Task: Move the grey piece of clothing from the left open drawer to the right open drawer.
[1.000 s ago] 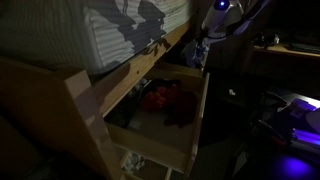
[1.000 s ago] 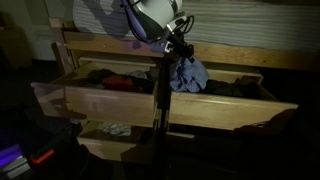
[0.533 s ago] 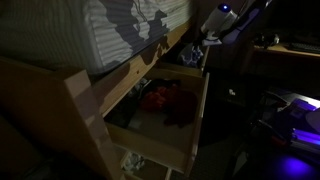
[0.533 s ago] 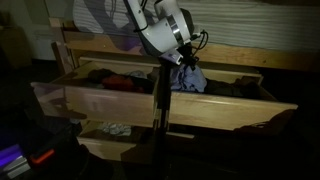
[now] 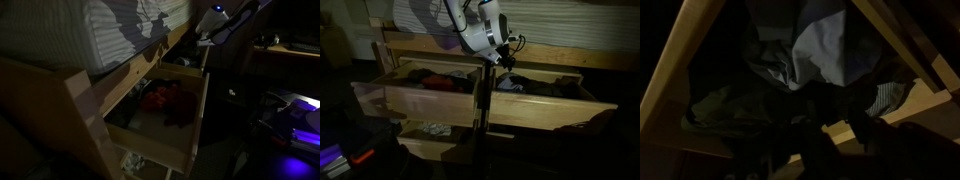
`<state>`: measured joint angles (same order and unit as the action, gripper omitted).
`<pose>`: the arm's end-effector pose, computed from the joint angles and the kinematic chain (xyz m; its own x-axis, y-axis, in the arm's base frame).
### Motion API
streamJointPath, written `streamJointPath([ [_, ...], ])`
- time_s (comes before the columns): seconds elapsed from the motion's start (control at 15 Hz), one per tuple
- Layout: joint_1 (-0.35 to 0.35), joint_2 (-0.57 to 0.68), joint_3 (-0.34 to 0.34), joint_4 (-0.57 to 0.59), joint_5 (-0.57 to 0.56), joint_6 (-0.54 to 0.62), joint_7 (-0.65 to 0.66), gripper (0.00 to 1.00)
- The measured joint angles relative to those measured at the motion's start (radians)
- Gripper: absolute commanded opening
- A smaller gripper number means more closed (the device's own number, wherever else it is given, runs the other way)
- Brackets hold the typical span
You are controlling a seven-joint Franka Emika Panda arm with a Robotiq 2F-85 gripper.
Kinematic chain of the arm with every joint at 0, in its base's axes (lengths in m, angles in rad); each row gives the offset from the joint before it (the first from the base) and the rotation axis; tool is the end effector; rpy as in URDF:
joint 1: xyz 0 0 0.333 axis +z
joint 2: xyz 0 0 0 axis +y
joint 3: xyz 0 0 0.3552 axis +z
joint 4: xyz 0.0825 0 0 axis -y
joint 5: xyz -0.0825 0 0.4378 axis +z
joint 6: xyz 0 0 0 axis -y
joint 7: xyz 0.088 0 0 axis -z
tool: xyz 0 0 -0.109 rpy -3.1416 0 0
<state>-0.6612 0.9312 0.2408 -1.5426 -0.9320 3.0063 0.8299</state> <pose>0.7270 -0.3017 0.1447 0.7140 -0.4172 0.5623 -0.4755 -0.8784 -0.0479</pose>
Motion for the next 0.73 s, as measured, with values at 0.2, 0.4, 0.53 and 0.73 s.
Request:
streamJointPath([
  [0.2, 0.002, -0.003, 0.0, -0.009, 0.059, 0.001, -0.038, 0.78],
  [0.4, -0.118, -0.046, 0.204, -0.112, 0.185, -0.091, -0.257, 0.98],
  [0.53, -0.218, -0.117, 0.364, -0.206, 0.248, -0.204, -0.354, 1.0],
  [0.73, -0.288, -0.262, 0.497, -0.35, 0.492, -0.368, -0.492, 1.0],
])
